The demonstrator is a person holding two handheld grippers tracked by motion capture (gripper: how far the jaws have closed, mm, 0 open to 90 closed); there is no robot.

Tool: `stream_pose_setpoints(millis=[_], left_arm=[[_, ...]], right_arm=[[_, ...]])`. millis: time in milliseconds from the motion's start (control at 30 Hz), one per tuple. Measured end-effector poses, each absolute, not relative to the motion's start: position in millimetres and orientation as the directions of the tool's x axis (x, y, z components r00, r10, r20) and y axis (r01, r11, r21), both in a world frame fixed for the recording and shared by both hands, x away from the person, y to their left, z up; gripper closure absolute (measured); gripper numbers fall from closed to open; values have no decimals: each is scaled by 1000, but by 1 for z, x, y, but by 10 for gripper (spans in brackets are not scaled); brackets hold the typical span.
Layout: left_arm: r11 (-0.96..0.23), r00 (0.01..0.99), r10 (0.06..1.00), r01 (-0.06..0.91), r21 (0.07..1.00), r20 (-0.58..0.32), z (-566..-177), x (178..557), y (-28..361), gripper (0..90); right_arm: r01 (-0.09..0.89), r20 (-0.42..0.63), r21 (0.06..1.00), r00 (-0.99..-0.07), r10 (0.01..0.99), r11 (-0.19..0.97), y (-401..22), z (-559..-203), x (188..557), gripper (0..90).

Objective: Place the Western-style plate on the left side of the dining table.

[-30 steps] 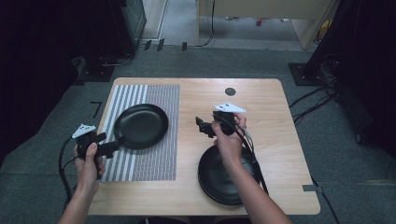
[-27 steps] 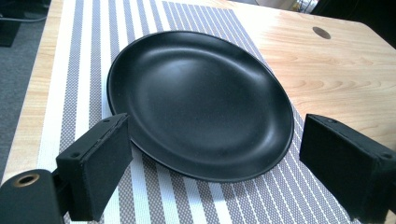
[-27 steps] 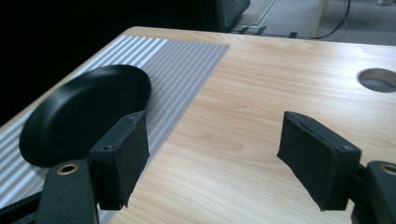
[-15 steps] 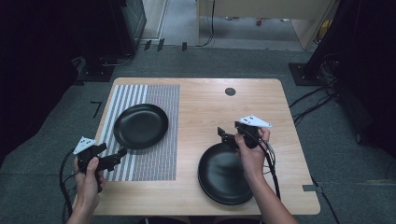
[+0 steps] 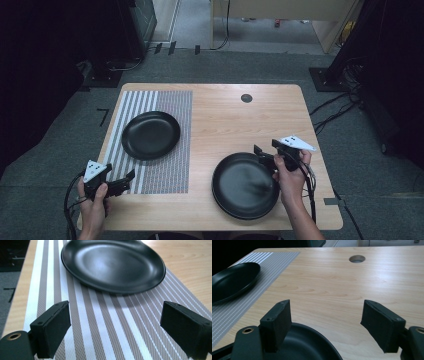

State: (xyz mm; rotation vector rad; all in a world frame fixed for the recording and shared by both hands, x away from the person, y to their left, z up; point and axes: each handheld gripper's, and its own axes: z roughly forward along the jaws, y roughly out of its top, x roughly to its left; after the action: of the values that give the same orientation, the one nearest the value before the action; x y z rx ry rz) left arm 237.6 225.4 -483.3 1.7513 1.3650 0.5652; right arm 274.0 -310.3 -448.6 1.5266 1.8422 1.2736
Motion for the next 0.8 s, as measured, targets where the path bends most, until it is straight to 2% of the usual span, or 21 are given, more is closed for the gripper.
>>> stream_pose_setpoints(millis=[200, 800], left_arm=[[-56, 290, 947, 576, 816, -139, -491, 231, 233, 92], [-126, 286, 956, 608, 784, -68, -510, 222, 246, 92]], right_arm=[[542, 227, 839, -262, 938, -52, -332, -460, 264, 240], [567, 182, 820, -131, 974, -77, -391, -492, 232, 240]])
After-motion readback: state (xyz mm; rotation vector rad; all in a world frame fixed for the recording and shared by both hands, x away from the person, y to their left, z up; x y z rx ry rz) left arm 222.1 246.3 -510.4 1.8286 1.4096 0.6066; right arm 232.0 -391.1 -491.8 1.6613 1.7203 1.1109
